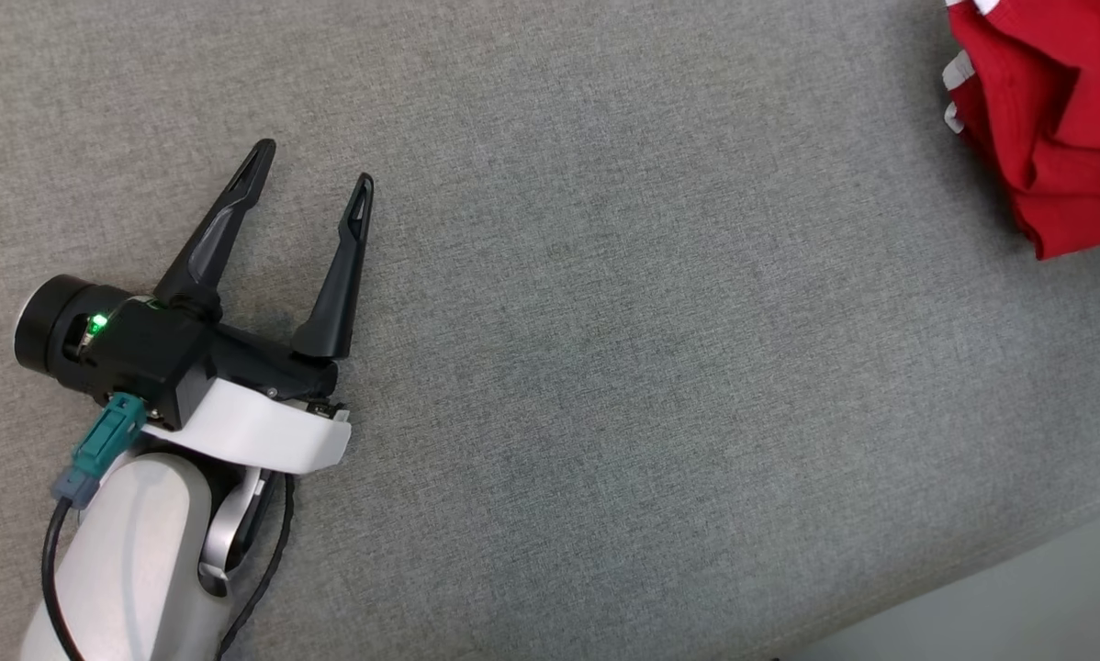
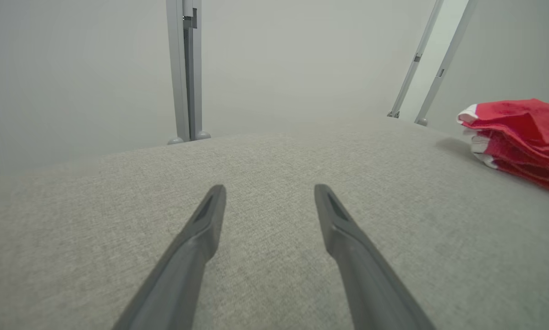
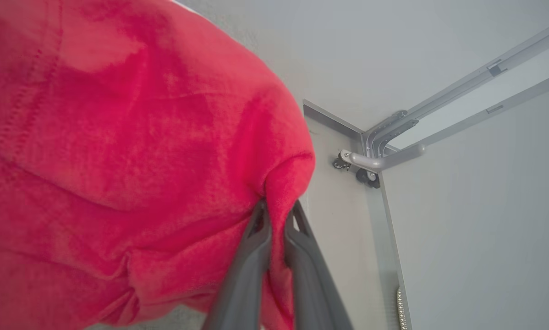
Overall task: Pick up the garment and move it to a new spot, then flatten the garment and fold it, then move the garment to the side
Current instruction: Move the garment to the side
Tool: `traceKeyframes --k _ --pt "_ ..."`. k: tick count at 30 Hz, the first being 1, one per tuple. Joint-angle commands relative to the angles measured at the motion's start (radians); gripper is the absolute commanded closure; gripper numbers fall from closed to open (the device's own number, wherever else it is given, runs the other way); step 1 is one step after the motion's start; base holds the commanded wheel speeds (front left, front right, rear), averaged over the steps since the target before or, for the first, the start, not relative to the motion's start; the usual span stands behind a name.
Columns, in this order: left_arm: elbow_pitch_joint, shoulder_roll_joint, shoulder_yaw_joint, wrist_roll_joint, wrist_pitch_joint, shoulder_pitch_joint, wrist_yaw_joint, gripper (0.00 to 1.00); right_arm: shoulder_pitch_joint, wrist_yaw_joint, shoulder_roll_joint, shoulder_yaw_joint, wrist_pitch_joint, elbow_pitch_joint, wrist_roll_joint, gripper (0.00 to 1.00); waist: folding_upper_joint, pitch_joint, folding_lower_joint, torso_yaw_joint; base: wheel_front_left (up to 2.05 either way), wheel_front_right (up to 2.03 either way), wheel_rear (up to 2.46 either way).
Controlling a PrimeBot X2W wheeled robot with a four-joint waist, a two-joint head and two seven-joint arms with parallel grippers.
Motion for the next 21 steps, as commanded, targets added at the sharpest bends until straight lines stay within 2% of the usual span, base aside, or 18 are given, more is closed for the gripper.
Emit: traceKeyframes --k 1,4,5,6,7,16,21 --pt "0.007 0.007 -0.001 0.004 0.006 -0.008 -0.003 0.00 -0.013 -0.001 0.014 -0.007 -0.013 0.023 -0.005 1.00 0.0000 0.010 0.0000 -0.002 0.00 0.00 0.00" --pt "0.004 0.010 -0.005 0.005 0.011 -0.011 -0.002 0.00 -0.030 -0.001 0.044 -0.022 -0.026 0.074 0.001 1.00 0.0000 0.019 0.0000 0.000 0.00 0.00 0.00" --pt "0.003 0.011 -0.005 0.004 0.012 -0.012 -0.001 0.00 -0.035 -0.001 0.052 -0.027 -0.033 0.089 0.004 0.84 0.0000 0.022 0.0000 0.001 0.00 0.00 0.00" --pt "0.002 0.012 -0.006 0.004 0.012 -0.012 0.000 0.00 -0.038 -0.001 0.061 -0.030 -0.036 0.102 0.006 0.56 0.0000 0.025 0.0000 0.001 0.00 0.00 0.00" --pt "0.001 0.014 -0.007 0.005 0.014 -0.013 0.002 0.00 -0.046 -0.001 0.073 -0.045 -0.048 0.132 0.007 0.00 0.0000 0.029 0.0000 0.002 0.00 0.00 0.00" --pt "0.022 0.008 -0.005 -0.014 -0.006 0.004 0.011 0.00 0.003 -0.001 0.139 -0.143 -0.079 0.204 0.033 0.00 0.0000 -0.012 0.0000 -0.001 0.00 0.00 0.00" --pt "0.041 0.001 0.000 -0.030 -0.023 0.018 0.016 0.00 0.072 -0.001 0.178 -0.235 -0.082 0.130 0.034 0.00 0.0000 -0.066 0.0000 -0.002 0.00 0.00 0.00"
